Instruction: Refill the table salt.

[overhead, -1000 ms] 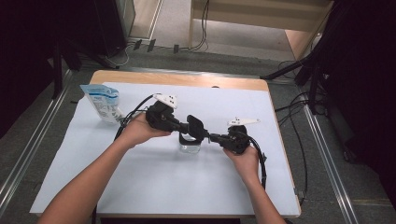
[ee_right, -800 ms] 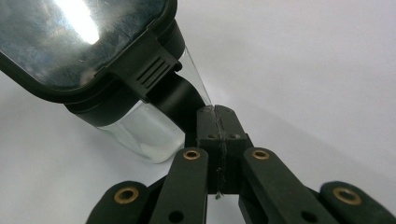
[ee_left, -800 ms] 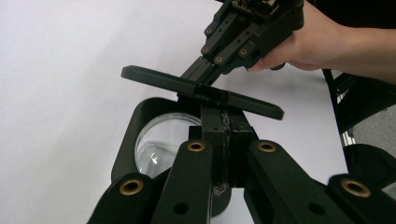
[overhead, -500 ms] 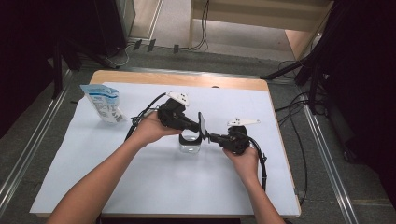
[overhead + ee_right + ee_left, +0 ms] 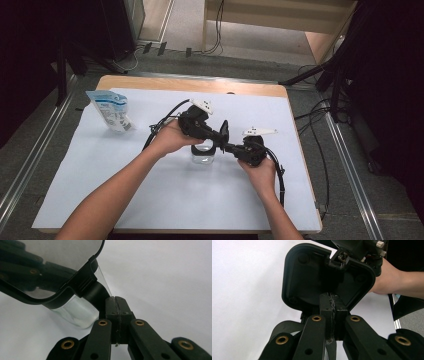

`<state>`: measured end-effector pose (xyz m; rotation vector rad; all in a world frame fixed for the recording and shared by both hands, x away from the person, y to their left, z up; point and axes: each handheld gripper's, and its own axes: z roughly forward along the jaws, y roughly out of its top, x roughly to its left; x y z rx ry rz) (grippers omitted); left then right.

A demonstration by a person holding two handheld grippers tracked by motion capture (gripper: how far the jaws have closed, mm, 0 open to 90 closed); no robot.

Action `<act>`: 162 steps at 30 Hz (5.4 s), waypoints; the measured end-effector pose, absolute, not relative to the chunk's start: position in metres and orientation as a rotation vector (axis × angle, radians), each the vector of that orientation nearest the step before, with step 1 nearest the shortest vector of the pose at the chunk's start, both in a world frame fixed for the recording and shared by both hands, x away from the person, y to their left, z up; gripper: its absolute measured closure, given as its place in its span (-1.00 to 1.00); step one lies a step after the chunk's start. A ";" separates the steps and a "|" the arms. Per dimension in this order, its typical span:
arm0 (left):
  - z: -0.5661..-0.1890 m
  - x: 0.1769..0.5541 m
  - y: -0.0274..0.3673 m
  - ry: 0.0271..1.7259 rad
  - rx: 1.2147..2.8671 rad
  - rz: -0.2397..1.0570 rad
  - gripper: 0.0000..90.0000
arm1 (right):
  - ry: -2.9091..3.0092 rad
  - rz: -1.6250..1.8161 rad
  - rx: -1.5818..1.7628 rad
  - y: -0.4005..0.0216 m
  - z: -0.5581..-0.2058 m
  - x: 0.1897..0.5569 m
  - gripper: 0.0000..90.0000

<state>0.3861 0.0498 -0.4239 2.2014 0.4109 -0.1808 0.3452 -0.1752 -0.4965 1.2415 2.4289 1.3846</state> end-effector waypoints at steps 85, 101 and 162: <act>-0.442 0.342 0.227 0.785 2.063 -0.006 -0.11 | 2.408 1.329 1.138 -0.192 -0.498 0.340 0.22; -0.435 0.333 0.281 0.925 1.989 0.091 -0.11 | 2.417 1.336 1.139 -0.190 -0.495 0.350 0.22; -0.428 0.395 0.371 1.033 1.931 0.179 0.62 | 2.427 1.313 1.180 -0.193 -0.498 0.349 0.17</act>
